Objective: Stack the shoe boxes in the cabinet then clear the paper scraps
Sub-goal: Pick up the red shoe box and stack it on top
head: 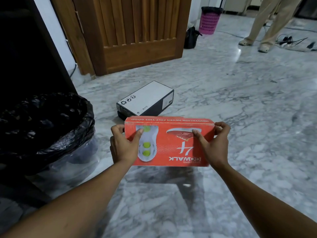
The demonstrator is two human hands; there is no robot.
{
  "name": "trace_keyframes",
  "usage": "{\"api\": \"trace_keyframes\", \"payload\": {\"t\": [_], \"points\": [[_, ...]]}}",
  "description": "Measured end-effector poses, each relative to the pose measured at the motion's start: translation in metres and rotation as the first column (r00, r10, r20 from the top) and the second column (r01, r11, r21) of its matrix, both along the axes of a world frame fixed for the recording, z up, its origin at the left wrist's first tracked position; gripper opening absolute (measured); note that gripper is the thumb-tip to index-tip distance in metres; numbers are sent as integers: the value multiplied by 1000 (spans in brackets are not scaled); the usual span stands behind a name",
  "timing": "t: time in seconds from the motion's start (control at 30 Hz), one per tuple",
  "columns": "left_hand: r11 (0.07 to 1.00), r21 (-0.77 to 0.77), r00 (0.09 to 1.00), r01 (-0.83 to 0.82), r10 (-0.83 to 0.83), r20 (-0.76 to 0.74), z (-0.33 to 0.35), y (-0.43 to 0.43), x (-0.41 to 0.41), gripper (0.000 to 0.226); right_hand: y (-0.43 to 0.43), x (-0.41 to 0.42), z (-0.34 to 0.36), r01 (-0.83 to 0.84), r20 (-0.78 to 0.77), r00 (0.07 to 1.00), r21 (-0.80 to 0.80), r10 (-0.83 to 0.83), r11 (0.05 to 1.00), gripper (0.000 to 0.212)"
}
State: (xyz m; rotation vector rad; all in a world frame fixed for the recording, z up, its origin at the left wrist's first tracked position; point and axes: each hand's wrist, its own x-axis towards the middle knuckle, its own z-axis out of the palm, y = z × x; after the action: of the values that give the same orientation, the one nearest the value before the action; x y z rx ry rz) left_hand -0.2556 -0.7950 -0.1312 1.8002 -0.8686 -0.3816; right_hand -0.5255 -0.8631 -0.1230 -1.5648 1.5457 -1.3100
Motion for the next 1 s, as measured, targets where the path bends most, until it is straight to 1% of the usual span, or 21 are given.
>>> {"api": "trace_keyframes", "payload": {"t": [0.07,0.13,0.2,0.3,0.37,0.43,0.5,0.53,0.6,0.63,0.73,0.87,1.0], "points": [[999,50,1000,3,-4,27,-2,0,1,48,0,2,-2,26,-9,1000,25,-26,999,70],[996,92,999,16,-19,32,-9,0,3,42,0,1,-8,46,-55,998,37,-44,998,68],[993,104,997,63,-68,44,-16,2,8,44,0,-2,-16,-1,-82,997,68,7,998,63],[975,153,983,160,-172,67,-29,8,16,48,2,-11,-32,-114,-57,991,105,120,988,69],[955,198,971,221,-234,40,-37,16,18,58,7,-14,-37,-184,-37,981,159,192,970,77],[938,208,960,276,-281,-6,-39,25,17,74,14,-16,-40,-241,24,970,216,242,946,92],[931,200,951,306,-309,-13,-39,31,13,87,23,-17,-40,-264,69,965,248,255,932,106],[929,200,949,311,-314,-17,-40,33,12,95,27,-18,-40,-269,78,963,253,258,929,107],[917,220,943,334,-324,-79,-39,35,11,115,37,-18,-40,-291,87,957,246,278,924,96],[904,220,930,366,-350,-110,-40,36,13,119,41,-18,-41,-310,78,951,230,299,923,91],[868,211,892,450,-426,-150,-49,41,18,112,49,-15,-45,-321,29,946,190,321,928,90],[881,168,896,442,-423,-137,-57,43,20,117,51,-12,-44,-255,34,967,217,253,942,94],[883,151,895,444,-430,-119,-55,44,23,113,62,-14,-42,-214,39,977,241,211,947,79]]}}
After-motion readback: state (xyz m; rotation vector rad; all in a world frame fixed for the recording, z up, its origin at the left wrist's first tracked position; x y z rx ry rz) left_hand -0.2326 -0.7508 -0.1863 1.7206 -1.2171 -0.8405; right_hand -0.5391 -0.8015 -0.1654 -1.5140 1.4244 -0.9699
